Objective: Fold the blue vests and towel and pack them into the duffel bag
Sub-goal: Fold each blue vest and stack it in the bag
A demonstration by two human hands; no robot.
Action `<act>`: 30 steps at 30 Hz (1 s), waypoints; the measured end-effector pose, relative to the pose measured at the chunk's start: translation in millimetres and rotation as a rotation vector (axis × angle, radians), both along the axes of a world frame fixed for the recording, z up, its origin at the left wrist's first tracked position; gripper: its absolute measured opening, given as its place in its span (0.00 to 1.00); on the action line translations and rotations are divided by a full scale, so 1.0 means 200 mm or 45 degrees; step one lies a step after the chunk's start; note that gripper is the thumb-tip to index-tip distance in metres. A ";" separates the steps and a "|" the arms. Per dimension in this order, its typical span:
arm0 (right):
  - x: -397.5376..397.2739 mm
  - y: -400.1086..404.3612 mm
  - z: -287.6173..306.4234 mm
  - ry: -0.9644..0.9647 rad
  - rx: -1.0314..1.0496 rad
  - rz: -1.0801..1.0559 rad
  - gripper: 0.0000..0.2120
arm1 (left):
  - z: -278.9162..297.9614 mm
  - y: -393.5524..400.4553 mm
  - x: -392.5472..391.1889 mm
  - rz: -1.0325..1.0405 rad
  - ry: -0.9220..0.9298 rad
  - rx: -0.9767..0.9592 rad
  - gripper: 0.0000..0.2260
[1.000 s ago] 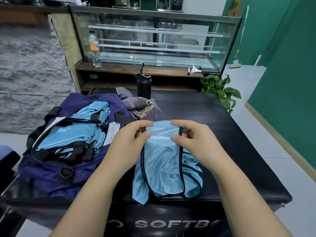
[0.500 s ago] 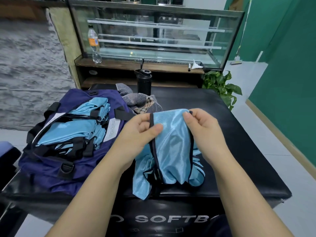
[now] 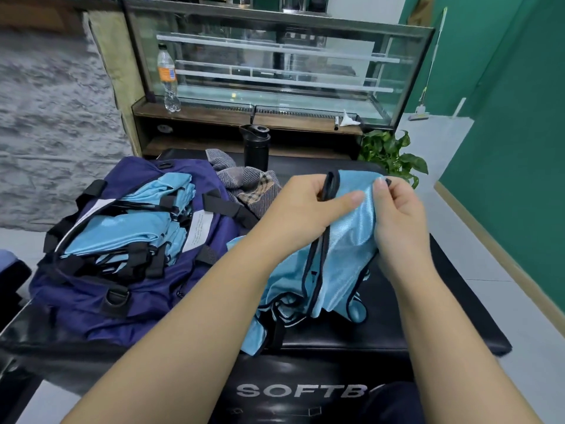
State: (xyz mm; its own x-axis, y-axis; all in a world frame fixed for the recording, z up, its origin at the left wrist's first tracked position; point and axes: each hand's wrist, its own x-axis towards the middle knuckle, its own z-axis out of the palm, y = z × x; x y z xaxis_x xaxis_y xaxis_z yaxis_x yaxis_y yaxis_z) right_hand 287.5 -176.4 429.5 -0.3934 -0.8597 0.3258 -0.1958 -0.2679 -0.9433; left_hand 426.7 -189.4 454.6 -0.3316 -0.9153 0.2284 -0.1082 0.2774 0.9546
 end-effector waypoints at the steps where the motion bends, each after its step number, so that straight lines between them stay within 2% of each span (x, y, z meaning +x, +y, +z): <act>1: 0.01 0.01 0.01 -0.010 -0.028 0.060 0.09 | -0.01 -0.01 0.00 0.070 0.004 -0.023 0.13; 4: 0.04 0.03 0.05 0.016 -0.036 0.359 0.05 | 0.02 -0.05 0.03 0.184 0.282 0.066 0.10; 6: 0.06 0.02 0.05 0.281 0.064 0.451 0.08 | 0.06 -0.05 0.06 0.157 0.409 0.100 0.07; 8: 0.07 -0.02 0.04 0.621 0.172 0.418 0.06 | 0.07 -0.09 0.10 0.221 0.294 -0.031 0.07; 10: 0.06 -0.07 0.00 0.766 0.228 0.340 0.11 | 0.07 -0.12 0.14 0.278 0.209 -0.079 0.08; 13: 0.03 -0.09 -0.07 0.765 0.324 0.314 0.12 | 0.06 -0.14 0.21 0.287 0.154 -0.080 0.07; 16: -0.03 -0.10 -0.18 0.844 0.457 0.303 0.13 | 0.02 -0.14 0.30 0.311 -0.083 -0.252 0.12; 18: -0.06 -0.10 -0.24 0.858 0.530 0.258 0.13 | 0.00 -0.11 0.33 0.324 -0.189 -0.306 0.10; 23: -0.14 -0.11 -0.35 0.890 0.625 0.154 0.11 | -0.13 -0.08 0.39 0.398 -0.358 -0.316 0.08; 25: -0.18 -0.11 -0.38 0.911 0.638 0.087 0.11 | -0.17 -0.07 0.42 0.438 -0.355 -0.299 0.08; 27: -0.21 -0.10 -0.43 0.850 0.638 0.005 0.11 | -0.23 -0.04 0.43 0.404 -0.277 -0.244 0.07; 29: -0.20 -0.09 -0.44 0.688 0.649 -0.042 0.10 | -0.29 -0.01 0.41 0.349 -0.266 -0.164 0.06; 30: -0.19 -0.09 -0.44 0.617 0.637 -0.040 0.10 | -0.33 -0.01 0.41 0.344 -0.287 -0.152 0.08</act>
